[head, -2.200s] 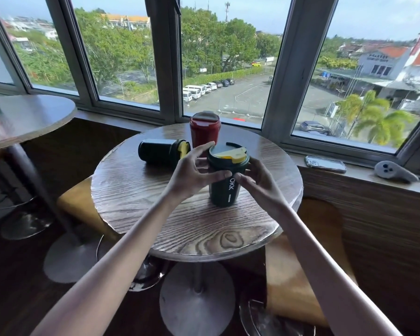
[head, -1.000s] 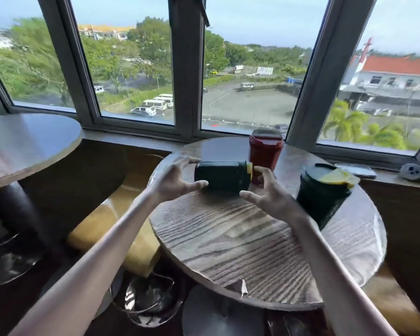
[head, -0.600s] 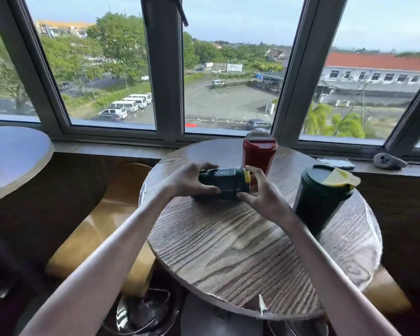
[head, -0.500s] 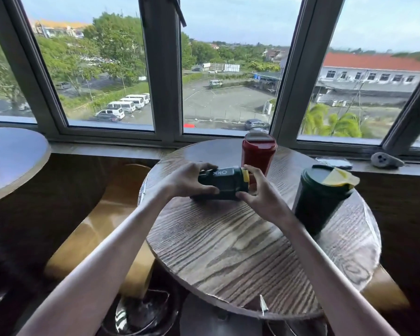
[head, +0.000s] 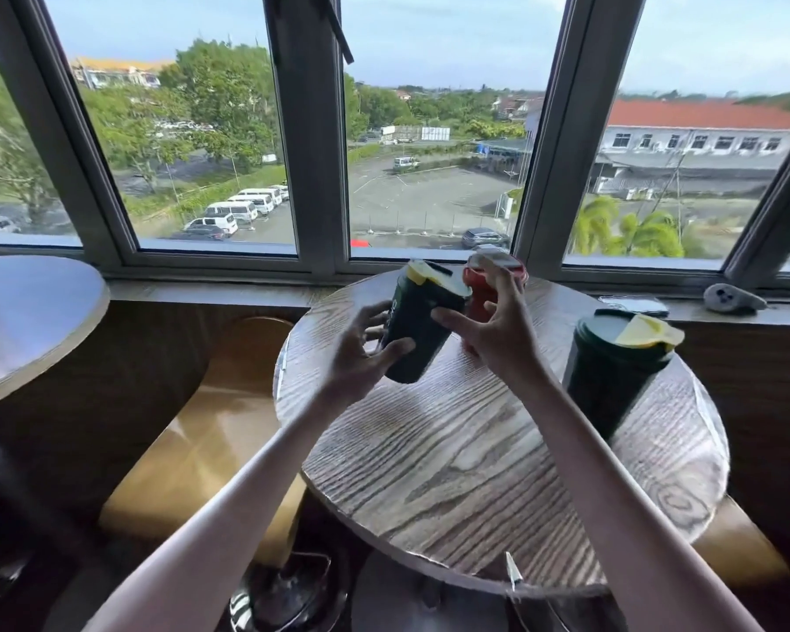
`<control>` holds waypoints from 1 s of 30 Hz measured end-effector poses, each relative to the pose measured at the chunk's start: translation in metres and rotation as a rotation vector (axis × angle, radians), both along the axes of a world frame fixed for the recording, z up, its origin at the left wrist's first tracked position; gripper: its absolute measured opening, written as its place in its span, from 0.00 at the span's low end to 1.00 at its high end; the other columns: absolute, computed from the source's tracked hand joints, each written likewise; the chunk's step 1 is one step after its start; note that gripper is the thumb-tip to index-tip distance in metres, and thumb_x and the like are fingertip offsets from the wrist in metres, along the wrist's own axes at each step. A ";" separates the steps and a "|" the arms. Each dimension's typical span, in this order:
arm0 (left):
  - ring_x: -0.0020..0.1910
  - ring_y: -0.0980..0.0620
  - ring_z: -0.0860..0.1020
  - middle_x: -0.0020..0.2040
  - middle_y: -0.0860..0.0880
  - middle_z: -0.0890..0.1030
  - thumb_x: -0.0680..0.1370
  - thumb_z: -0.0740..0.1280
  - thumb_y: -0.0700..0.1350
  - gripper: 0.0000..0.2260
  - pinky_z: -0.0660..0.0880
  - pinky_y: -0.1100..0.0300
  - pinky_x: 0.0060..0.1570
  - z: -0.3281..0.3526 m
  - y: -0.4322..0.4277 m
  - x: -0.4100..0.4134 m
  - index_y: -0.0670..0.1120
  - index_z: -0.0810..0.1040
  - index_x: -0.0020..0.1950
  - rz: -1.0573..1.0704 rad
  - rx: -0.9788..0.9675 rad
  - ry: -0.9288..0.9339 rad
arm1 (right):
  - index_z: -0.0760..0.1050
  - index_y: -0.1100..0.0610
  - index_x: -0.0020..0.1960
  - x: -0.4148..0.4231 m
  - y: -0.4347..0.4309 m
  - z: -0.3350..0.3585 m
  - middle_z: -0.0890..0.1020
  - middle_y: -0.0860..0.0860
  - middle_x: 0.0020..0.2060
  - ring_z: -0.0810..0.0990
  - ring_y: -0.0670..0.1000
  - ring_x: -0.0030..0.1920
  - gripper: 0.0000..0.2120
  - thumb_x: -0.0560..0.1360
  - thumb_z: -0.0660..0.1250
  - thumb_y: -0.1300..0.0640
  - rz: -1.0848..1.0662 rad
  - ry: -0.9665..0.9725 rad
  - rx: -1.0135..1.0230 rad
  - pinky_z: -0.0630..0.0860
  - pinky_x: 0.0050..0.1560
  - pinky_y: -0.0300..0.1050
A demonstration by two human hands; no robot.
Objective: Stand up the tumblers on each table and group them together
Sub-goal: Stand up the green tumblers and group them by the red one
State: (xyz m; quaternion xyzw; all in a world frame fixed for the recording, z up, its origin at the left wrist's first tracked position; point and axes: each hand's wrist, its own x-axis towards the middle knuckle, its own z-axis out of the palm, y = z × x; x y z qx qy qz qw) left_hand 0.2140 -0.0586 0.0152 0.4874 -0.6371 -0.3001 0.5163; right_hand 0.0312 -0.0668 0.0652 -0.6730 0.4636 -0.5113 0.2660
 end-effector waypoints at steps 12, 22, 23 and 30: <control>0.58 0.57 0.77 0.57 0.52 0.79 0.69 0.73 0.52 0.25 0.75 0.60 0.57 0.012 0.002 -0.001 0.46 0.72 0.63 -0.109 0.068 0.113 | 0.65 0.60 0.71 -0.002 0.006 -0.007 0.78 0.53 0.58 0.78 0.46 0.55 0.37 0.66 0.76 0.60 0.101 -0.189 0.127 0.76 0.47 0.29; 0.55 0.58 0.78 0.57 0.51 0.78 0.72 0.72 0.40 0.22 0.78 0.65 0.49 0.006 0.000 0.006 0.44 0.70 0.65 -0.106 0.057 0.141 | 0.64 0.59 0.71 0.000 0.008 -0.018 0.78 0.52 0.58 0.78 0.49 0.58 0.38 0.65 0.77 0.59 0.123 -0.133 0.185 0.77 0.55 0.34; 0.56 0.57 0.78 0.57 0.51 0.78 0.72 0.72 0.40 0.22 0.78 0.64 0.50 0.004 0.000 0.005 0.45 0.70 0.64 -0.105 0.063 0.143 | 0.64 0.59 0.71 0.001 0.008 -0.020 0.78 0.52 0.57 0.78 0.48 0.57 0.37 0.65 0.77 0.60 0.120 -0.140 0.188 0.77 0.54 0.33; 0.58 0.53 0.78 0.58 0.50 0.79 0.71 0.74 0.45 0.24 0.77 0.59 0.55 0.001 -0.003 0.008 0.47 0.70 0.64 -0.116 0.092 0.158 | 0.64 0.60 0.70 -0.001 0.008 -0.022 0.78 0.54 0.60 0.77 0.49 0.62 0.33 0.69 0.74 0.60 0.156 -0.126 0.236 0.76 0.60 0.39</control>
